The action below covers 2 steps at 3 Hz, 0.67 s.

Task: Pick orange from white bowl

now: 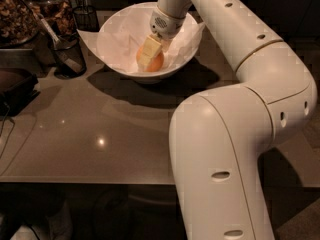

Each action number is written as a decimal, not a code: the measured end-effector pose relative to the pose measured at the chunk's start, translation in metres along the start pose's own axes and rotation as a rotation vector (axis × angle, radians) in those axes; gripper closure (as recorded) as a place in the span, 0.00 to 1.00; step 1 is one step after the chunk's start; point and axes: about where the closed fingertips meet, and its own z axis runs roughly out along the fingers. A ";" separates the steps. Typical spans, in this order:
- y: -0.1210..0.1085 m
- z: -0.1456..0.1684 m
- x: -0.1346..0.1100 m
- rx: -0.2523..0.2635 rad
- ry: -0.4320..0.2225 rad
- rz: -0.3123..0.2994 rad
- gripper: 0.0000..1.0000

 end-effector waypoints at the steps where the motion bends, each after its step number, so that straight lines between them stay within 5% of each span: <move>1: 0.000 0.000 0.000 0.000 0.000 0.000 0.22; 2: 0.003 0.004 -0.003 -0.007 0.010 -0.012 0.22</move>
Offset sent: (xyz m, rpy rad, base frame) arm -0.0141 -0.0013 0.0024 -0.0438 0.0602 0.0453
